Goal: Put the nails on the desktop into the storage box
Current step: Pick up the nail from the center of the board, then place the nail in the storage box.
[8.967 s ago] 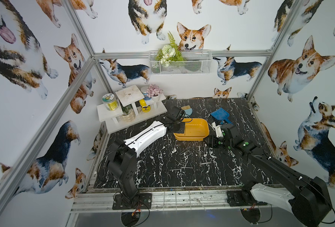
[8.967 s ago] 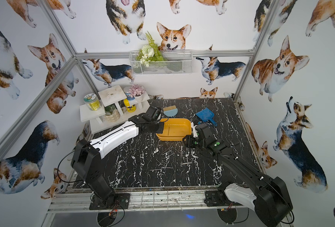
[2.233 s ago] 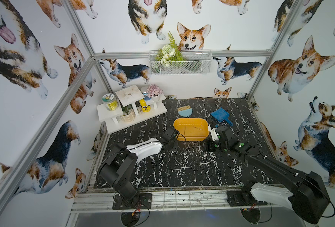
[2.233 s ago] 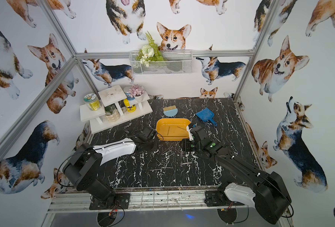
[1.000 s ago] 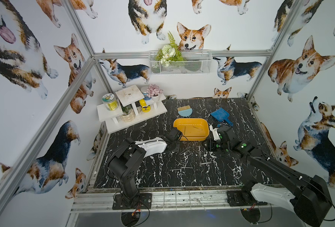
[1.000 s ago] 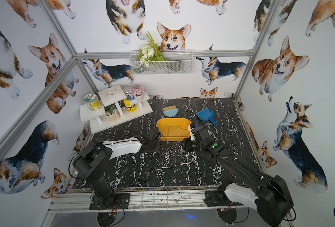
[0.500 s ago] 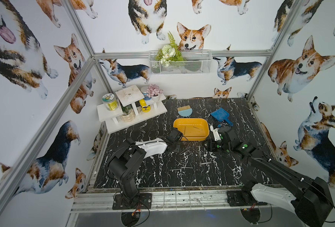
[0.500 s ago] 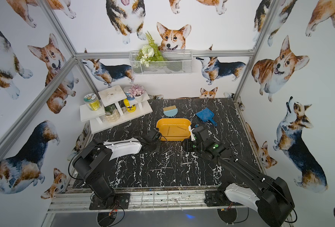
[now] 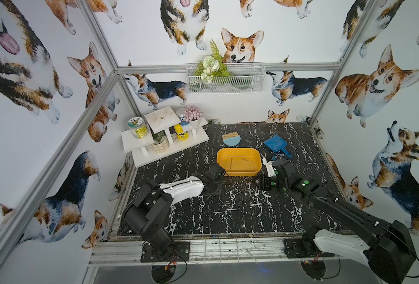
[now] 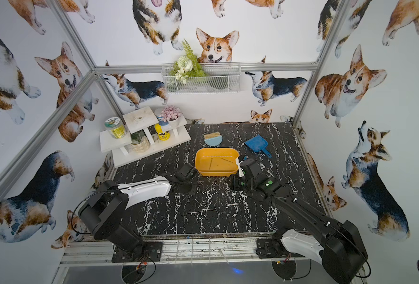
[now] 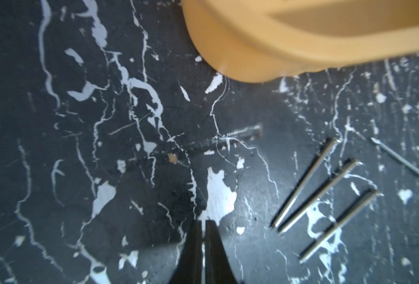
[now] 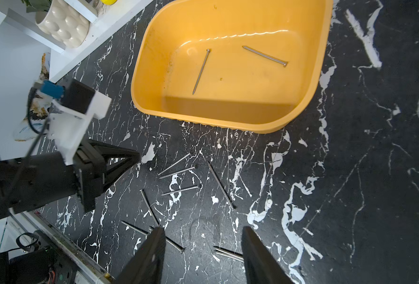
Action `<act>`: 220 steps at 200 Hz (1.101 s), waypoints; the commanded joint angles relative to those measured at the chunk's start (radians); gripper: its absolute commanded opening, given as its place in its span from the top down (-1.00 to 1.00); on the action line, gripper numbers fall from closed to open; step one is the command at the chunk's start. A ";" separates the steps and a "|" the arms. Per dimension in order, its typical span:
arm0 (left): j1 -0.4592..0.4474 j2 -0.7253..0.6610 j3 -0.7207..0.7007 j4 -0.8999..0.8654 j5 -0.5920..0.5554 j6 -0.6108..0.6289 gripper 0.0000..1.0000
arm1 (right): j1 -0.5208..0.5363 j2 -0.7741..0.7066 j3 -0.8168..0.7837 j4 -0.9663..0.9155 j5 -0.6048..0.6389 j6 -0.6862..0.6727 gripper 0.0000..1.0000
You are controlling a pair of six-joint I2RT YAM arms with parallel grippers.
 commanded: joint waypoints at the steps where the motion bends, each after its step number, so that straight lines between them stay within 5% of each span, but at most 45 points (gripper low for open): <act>1: 0.004 -0.037 -0.005 -0.040 -0.013 -0.001 1.00 | -0.001 0.013 0.005 0.038 -0.014 -0.004 -0.09; 89: 0.023 -0.111 0.269 -0.241 -0.026 0.042 1.00 | -0.001 0.107 0.055 0.069 -0.040 -0.043 -0.09; 181: 0.028 0.235 0.760 -0.265 0.056 0.093 1.00 | -0.031 0.180 0.146 0.059 -0.106 -0.158 -0.21; 220: 0.030 0.357 0.860 -0.238 0.076 0.104 1.00 | -0.048 0.207 0.181 0.049 -0.125 -0.191 -0.25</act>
